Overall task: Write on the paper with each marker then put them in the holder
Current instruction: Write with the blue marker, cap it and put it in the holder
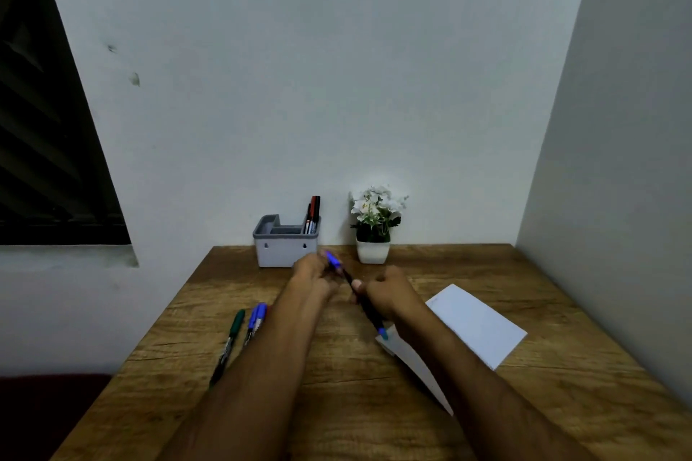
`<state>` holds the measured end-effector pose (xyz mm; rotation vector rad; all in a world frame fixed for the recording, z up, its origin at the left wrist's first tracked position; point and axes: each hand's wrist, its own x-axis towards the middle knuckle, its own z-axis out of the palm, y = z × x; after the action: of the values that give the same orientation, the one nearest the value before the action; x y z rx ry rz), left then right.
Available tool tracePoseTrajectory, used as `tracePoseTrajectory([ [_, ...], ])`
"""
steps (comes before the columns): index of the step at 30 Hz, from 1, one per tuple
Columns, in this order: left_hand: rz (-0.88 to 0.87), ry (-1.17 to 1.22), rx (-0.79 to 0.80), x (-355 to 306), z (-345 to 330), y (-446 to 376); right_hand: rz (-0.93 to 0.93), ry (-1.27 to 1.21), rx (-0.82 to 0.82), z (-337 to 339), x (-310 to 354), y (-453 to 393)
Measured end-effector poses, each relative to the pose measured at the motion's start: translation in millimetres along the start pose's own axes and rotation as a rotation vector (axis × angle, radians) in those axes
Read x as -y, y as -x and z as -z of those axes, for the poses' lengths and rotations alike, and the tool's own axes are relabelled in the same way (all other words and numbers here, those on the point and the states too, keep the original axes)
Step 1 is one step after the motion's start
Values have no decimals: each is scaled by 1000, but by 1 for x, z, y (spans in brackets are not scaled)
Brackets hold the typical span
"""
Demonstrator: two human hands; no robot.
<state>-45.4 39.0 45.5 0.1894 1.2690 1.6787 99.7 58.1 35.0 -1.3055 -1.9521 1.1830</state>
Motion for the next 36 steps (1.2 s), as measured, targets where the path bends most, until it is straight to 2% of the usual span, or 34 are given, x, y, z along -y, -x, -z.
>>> tracePoseTrajectory([
  [2,-123,-17,-132,-18,15,-17,-54,-47,74,11,-9,11],
  [4,-191,-129,-225,-25,22,-23,-23,-119,17,26,-18,15],
  [6,-233,-459,-178,-15,10,-15,11,-239,-53,39,-26,14],
  [9,-372,-1001,-96,11,-8,-3,70,-350,-73,51,-27,16],
  [12,-497,-1290,-131,31,-12,-11,125,-414,-117,61,-29,22],
  [19,-622,-1399,-158,52,-7,-24,173,-561,-211,90,-55,17],
  [23,-695,-1433,-160,57,-4,-24,93,-852,-197,103,-63,13],
  [25,-793,-1421,-139,58,-5,-19,53,-952,-239,107,-70,10],
  [28,-1017,-1355,4,64,-14,-8,25,-946,-345,110,-79,6],
  [31,-1145,-1405,308,79,-26,0,48,-822,-412,111,-86,2],
  [33,-1156,-1453,466,92,-31,-2,69,-706,-439,110,-89,-2],
  [36,-1093,-1503,553,104,-32,-2,104,-514,-426,110,-92,-5],
])
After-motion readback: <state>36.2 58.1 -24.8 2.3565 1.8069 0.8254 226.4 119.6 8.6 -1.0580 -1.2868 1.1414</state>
